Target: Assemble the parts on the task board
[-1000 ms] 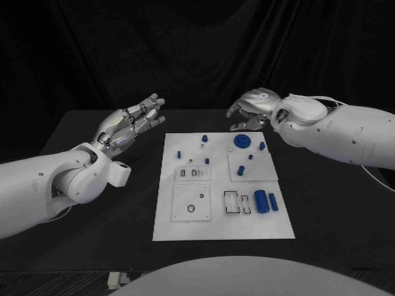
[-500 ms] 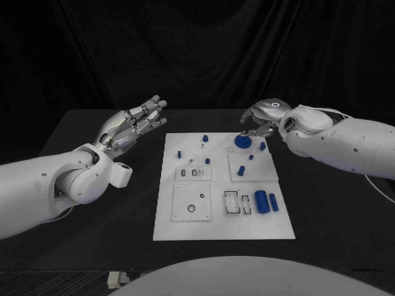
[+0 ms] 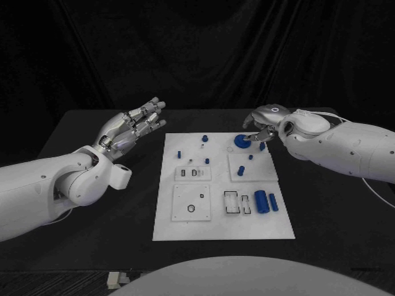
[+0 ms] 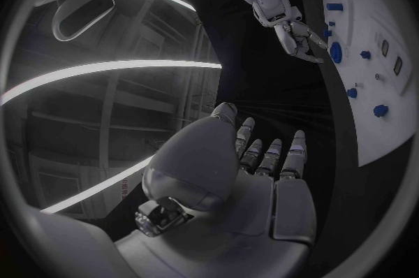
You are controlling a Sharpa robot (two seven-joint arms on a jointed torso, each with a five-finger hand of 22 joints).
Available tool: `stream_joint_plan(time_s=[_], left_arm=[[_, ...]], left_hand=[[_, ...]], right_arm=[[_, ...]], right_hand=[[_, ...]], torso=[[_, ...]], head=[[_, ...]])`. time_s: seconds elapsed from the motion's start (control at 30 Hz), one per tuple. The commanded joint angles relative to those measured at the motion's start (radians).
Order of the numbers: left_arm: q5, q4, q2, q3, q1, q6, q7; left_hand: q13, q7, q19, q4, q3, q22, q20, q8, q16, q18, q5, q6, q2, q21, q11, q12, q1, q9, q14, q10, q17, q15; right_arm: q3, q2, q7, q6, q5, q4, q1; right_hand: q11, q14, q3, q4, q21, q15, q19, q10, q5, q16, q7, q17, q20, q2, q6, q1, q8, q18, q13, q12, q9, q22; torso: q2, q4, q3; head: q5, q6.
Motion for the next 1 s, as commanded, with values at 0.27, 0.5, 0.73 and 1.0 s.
stream_joint_plan(time_s=[0.27,0.5,0.73,1.0], left_arm=[[0.001,0.0,0.001,0.001,-0.004,0.005,0.032],[0.001,-0.003,0.001,0.001,-0.007,-0.003,0.037],[0.001,-0.004,0.001,0.001,-0.009,-0.001,0.036],[0.001,-0.006,0.001,0.001,-0.013,0.004,0.032]], left_hand=[[-0.001,-0.007,0.006,0.002,0.007,0.0,0.0,-0.008,0.006,0.004,0.003,-0.03,-0.008,0.006,-0.006,0.0,0.006,-0.004,-0.001,-0.005,0.001,0.006],[-0.002,-0.15,0.002,0.007,0.02,-0.005,-0.001,-0.037,0.005,-0.003,-0.002,-0.299,-0.023,0.003,0.028,-0.001,-0.013,-0.028,-0.004,-0.01,0.001,0.008],[-0.002,-0.155,0.001,0.007,0.021,-0.006,-0.001,-0.036,0.005,-0.003,-0.002,-0.299,-0.023,0.002,0.028,-0.002,-0.015,-0.028,-0.005,-0.012,0.0,0.008],[-0.003,-0.13,0.0,0.006,0.024,-0.007,-0.001,-0.031,0.005,-0.003,-0.002,-0.271,-0.023,0.002,0.028,-0.002,-0.017,-0.023,-0.006,-0.013,0.0,0.007]], right_arm=[[0.0,0.01,-0.032,0.075,-0.012,-0.011,-0.012],[0.0,0.019,-0.03,0.082,-0.012,-0.019,-0.016],[0.0,0.026,-0.026,0.084,-0.012,-0.024,-0.018],[0.0,0.035,-0.02,0.09,-0.012,-0.032,-0.019]], right_hand=[[0.011,0.104,-0.003,0.002,0.003,0.011,0.102,0.102,-0.027,0.003,0.011,0.263,0.01,-0.002,0.003,0.0,-0.002,-0.007,0.263,0.003,0.007,0.263],[0.012,0.104,-0.003,0.001,0.003,0.012,0.102,0.102,-0.036,0.003,0.011,0.263,0.012,-0.001,0.016,0.001,0.004,-0.007,0.263,0.003,0.013,0.263],[0.012,0.104,-0.003,0.001,0.003,0.012,0.102,0.102,-0.036,0.003,0.011,0.263,0.012,-0.001,0.018,0.002,0.005,-0.007,0.263,0.003,0.014,0.263],[0.012,0.104,0.005,-0.002,0.003,0.01,0.102,0.102,0.0,0.003,0.01,0.263,0.011,0.006,0.025,0.023,0.007,-0.007,0.263,0.003,0.021,0.263]], torso=[[0.0,0.0,-0.0001],[0.0,0.0005,-0.0002],[0.0,0.0003,-0.0002],[0.0,0.0002,-0.0001]], head=[[0.003,0.0],[0.003,0.0],[0.003,0.0],[0.003,0.0]])
